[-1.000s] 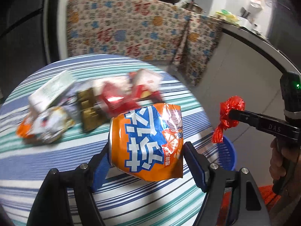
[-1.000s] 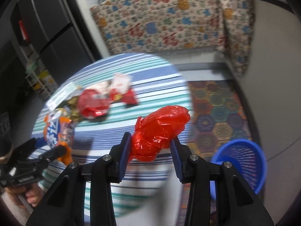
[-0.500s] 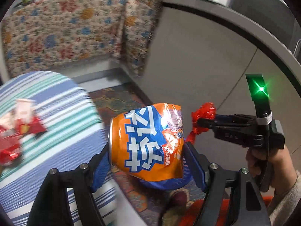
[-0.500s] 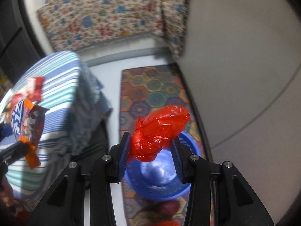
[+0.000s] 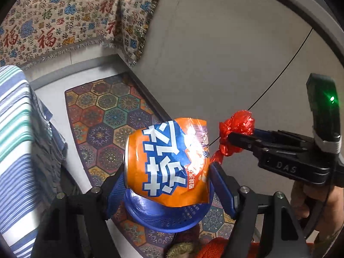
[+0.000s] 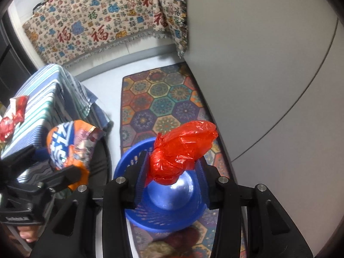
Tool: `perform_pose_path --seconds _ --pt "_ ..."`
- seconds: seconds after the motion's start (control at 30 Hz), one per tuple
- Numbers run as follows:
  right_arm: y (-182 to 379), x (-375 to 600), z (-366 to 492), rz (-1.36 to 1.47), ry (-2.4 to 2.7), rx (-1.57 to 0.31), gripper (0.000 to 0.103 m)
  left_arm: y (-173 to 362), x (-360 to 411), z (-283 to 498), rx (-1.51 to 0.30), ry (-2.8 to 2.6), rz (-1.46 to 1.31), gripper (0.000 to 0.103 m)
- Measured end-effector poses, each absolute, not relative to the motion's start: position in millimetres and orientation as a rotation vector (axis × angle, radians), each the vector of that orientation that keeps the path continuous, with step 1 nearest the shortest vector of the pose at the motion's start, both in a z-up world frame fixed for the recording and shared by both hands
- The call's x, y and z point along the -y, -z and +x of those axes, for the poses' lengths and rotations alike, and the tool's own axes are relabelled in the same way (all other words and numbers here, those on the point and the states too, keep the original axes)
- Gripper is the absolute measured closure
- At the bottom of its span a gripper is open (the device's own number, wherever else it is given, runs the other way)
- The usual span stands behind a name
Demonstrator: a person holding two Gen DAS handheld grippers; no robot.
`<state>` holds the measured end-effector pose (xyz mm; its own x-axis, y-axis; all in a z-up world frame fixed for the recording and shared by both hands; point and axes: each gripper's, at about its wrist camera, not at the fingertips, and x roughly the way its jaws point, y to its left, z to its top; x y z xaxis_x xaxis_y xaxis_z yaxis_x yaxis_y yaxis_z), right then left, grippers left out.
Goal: Collect trash
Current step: 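Open both tools to drop the bags into the blue wastebasket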
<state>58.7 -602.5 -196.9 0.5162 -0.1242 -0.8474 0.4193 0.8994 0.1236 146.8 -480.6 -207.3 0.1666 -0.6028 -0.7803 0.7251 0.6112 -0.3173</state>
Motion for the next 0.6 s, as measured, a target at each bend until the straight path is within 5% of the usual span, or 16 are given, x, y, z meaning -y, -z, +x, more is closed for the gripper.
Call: perform_pose_path --seconds 0.27,0.37,0.6 --pt "202.2 611.8 60.2 0.349 0.345 -0.981 0.053 229.9 495.0 145.1 -1.055 0.974 0.177 0.026" --pt "203.4 615.6 63.0 0.374 0.348 -0.968 0.040 239.5 500.4 145.6 -1.070 0.981 0.187 0.022" --pt "194.5 617.8 56.9 0.389 0.371 -0.925 0.032 238.7 496.0 141.4 -1.072 0.968 0.173 0.022"
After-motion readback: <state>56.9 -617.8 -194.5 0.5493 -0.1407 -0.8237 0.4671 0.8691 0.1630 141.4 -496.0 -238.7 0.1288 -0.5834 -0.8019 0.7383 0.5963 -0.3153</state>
